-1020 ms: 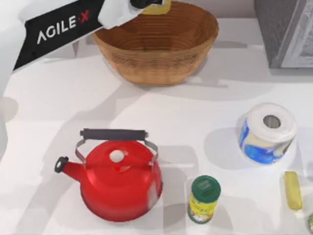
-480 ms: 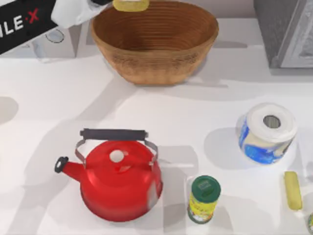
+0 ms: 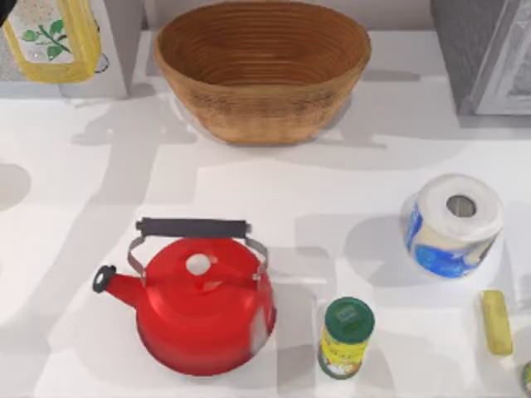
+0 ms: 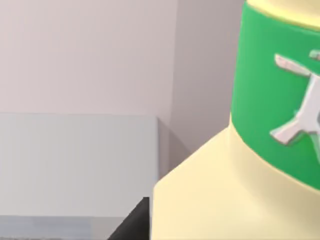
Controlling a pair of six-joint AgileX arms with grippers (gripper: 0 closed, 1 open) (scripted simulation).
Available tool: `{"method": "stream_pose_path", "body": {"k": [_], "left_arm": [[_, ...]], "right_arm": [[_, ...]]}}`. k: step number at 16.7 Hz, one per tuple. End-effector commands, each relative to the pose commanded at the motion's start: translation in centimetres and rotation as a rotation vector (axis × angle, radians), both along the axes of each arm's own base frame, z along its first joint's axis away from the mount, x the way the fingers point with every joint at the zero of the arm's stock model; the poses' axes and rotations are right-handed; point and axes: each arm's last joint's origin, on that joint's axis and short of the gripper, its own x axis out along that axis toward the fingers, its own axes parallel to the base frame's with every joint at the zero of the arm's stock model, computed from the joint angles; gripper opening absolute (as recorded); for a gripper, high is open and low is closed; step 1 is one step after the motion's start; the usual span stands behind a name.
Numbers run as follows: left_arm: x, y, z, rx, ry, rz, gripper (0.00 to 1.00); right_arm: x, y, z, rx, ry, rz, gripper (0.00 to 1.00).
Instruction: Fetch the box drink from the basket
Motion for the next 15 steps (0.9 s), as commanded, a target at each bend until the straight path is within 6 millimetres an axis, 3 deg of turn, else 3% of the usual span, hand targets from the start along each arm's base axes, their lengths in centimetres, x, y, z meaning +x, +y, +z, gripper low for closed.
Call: {"method": "stream_pose_path", "body": {"k": [3,5,7,11,15], "left_arm": [[-7.2,4.2,-2.8,-0.007,-0.054,0.006,0.00],[-11.1,6.0,-6.2,-0.004,-0.088,0.011,0.00],[-13.7,7.1,-10.2,0.004,-0.108,0.016,0.00],[-15.7,8.1,-17.1,0.024,-0.118,0.026,0.00],[-15.9,8.4,-20.2,0.033,-0.121,0.032,0.00]], "right_arm": [[0.0,0.0,0.0,0.000,0.000,0.000,1.00],[0.0,0.0,0.0,0.000,0.000,0.000,1.00],[0.0,0.0,0.0,0.000,0.000,0.000,1.00],[0.0,0.0,0.0,0.000,0.000,0.000,1.00],[0.0,0.0,0.0,0.000,0.000,0.000,1.00]]}}
